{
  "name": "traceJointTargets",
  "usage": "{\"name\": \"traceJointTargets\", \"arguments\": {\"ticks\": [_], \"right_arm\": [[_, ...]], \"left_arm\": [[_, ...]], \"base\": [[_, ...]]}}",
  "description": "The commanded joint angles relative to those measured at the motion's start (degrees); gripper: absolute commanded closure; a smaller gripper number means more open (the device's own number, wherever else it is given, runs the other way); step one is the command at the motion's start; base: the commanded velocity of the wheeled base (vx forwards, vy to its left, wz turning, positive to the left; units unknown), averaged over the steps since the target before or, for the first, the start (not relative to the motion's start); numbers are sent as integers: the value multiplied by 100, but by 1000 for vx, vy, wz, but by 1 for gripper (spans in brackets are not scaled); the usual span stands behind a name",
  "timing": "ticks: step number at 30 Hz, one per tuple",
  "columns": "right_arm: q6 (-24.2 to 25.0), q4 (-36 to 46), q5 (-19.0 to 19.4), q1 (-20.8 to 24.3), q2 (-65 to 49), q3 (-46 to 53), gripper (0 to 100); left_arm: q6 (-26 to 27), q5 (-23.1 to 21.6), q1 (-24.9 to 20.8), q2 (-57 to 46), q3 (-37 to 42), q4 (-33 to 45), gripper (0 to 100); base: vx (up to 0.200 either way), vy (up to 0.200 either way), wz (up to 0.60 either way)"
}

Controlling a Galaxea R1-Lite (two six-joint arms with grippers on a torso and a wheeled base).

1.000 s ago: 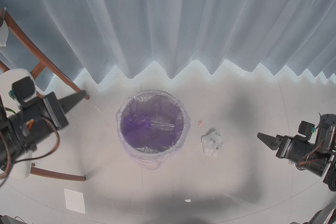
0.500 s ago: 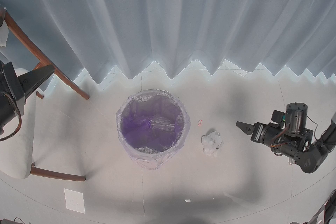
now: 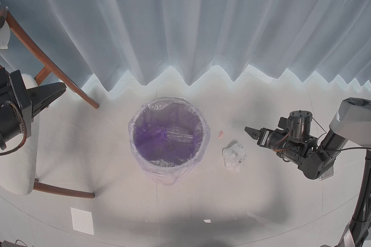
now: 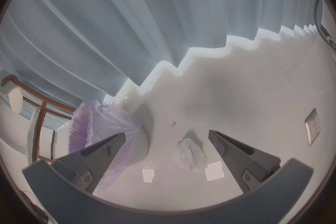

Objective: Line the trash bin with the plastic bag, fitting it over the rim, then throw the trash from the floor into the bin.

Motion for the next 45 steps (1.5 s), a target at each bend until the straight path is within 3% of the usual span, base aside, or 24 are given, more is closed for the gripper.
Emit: {"name": "traceJointTargets", "arguments": {"ticks": [1,11,20,25,45], "right_arm": [[20,82,1,-8,223,-156,0],[12,56,282,397,329,-367,0],[-24,73,256,1047,1014,-1237,0],[-32,135,159,1065,1454,-1844,0],[179,1620,63,1038,2658,-4498,0]], "left_arm": [[-192,-2,1,12,33,5,100],[-385,7,27,-102,314,-30,100],[-402,-10,440,-40,6,-48,100],[-402,-10,405,-93,24,-39,100],[-253,42,458,-278,182,-39,100]], "base": [[-200,0,0],[-200,0,0],[0,0,0],[0,0,0],[0,0,0]]}}
